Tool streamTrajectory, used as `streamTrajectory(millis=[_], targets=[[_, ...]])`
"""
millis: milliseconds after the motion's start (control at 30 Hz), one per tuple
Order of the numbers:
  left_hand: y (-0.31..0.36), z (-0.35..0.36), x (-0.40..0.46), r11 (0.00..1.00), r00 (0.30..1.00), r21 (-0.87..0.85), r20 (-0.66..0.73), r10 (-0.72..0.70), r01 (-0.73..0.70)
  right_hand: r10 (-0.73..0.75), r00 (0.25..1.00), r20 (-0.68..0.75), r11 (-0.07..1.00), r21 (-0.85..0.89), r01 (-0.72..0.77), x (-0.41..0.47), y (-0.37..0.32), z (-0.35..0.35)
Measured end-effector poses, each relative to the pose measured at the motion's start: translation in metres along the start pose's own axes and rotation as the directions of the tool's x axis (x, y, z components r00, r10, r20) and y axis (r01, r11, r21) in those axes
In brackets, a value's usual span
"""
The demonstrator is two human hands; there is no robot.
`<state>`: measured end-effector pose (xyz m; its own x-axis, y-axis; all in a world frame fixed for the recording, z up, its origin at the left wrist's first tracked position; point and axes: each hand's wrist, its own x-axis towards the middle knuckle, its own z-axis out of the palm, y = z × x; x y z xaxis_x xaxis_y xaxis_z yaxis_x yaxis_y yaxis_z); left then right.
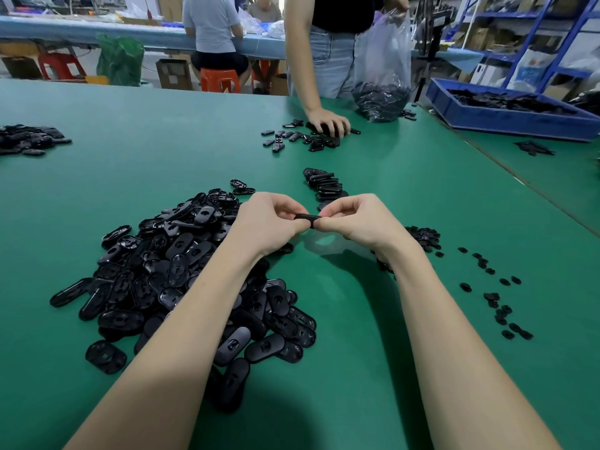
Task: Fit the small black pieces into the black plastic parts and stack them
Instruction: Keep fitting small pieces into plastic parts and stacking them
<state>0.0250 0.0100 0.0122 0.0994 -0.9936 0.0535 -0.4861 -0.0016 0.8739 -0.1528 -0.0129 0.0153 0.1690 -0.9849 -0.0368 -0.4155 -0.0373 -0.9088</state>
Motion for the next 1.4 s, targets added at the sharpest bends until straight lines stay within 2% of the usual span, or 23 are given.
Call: streamTrajectory(millis=[167,600,800,900,967,1033,1133,1300,1400], targets=[[-0.004,0.001,0.002,1.000,1.000,-0.026,0.012,-0.009,0.009,-0.008,1.000,-0.002,1.000,-0.017,0.008,0.001,0.001,0.003],[-0.006,0.001,0.004,0.999,0.998,0.041,0.059,-0.004,0.002,-0.054,0.998,-0.022,0.997,-0.052,0.053,0.001,0.005,0.009],[-0.006,0.001,0.005,1.000,1.000,-0.006,-0.005,0.019,-0.019,-0.151,0.989,-0.003,0.989,-0.001,0.151,0.001,0.007,0.005],[-0.007,0.004,0.004,0.999,0.998,-0.036,-0.061,-0.012,0.010,-0.278,0.960,0.020,0.950,-0.143,0.278,0.002,0.010,0.003],[-0.006,0.007,0.003,0.999,0.996,-0.040,-0.090,-0.016,0.012,-0.317,0.948,-0.007,0.923,-0.233,0.307,0.005,0.013,0.005],[-0.006,0.008,0.003,1.000,0.995,-0.013,-0.102,0.011,-0.013,-0.316,0.945,-0.090,0.907,-0.321,0.273,0.010,0.017,0.004],[-0.006,0.008,0.004,0.979,0.984,0.157,-0.097,0.150,-0.133,-0.268,0.936,-0.228,0.919,-0.352,0.178,0.019,0.023,-0.002],[-0.009,0.007,0.004,0.919,0.971,0.320,0.006,0.239,-0.228,-0.117,0.946,-0.301,0.989,-0.125,0.083,0.040,0.022,-0.010],[-0.009,0.005,0.002,0.910,0.976,0.355,0.041,0.214,-0.215,-0.087,0.943,-0.320,0.988,-0.152,0.039,0.058,0.011,-0.015]])
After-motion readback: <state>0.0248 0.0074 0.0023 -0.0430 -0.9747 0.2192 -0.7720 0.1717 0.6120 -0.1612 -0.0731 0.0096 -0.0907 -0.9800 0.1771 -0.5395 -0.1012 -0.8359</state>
